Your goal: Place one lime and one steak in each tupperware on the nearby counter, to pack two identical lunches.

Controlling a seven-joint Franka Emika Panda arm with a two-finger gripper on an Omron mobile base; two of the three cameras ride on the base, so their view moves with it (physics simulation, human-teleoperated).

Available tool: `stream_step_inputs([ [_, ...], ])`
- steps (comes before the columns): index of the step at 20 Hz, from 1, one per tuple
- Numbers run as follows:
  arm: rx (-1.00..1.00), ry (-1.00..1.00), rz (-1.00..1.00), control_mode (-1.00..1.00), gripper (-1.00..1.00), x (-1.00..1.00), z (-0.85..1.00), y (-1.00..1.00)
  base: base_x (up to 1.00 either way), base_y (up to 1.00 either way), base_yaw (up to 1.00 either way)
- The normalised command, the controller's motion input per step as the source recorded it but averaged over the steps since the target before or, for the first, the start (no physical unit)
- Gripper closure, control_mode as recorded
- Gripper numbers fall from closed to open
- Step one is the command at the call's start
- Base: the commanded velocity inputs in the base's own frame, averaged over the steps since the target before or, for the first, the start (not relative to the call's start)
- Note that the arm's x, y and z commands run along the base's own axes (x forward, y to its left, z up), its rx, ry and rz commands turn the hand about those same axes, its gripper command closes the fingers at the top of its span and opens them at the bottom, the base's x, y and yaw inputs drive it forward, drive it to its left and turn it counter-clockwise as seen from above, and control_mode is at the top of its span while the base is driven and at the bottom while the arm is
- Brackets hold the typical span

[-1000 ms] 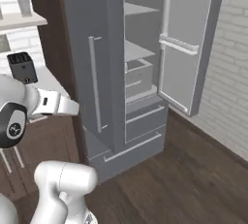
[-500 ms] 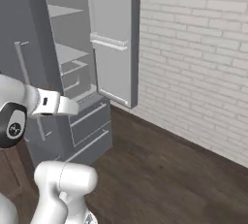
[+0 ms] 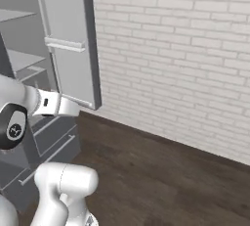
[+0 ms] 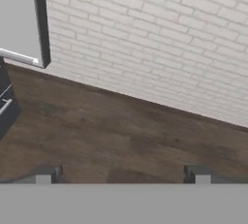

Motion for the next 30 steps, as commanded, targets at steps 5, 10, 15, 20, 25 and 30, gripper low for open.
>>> stream_step_inputs([
  [5,0.0,0.0,0.0,1.0,-1.0,0.0,0.0,0.0,0.67,-0.47,-0.25],
  [10,0.0,0.0,0.0,1.0,-1.0,0.0,0.0,0.0,0.96,-0.16,-0.12],
  [15,0.0,0.0,0.0,1.0,-1.0,0.0,0.0,0.0,0.84,0.0,0.21],
  [20,0.0,0.0,0.0,1.0,-1.0,0.0,0.0,0.0,0.27,0.0,0.52],
  [25,0.0,0.0,0.0,1.0,-1.0,0.0,0.0,0.0,0.25,0.0,0.6],
  [30,0.0,0.0,0.0,1.0,-1.0,0.0,0.0,0.0,0.64,0.0,0.6],
])
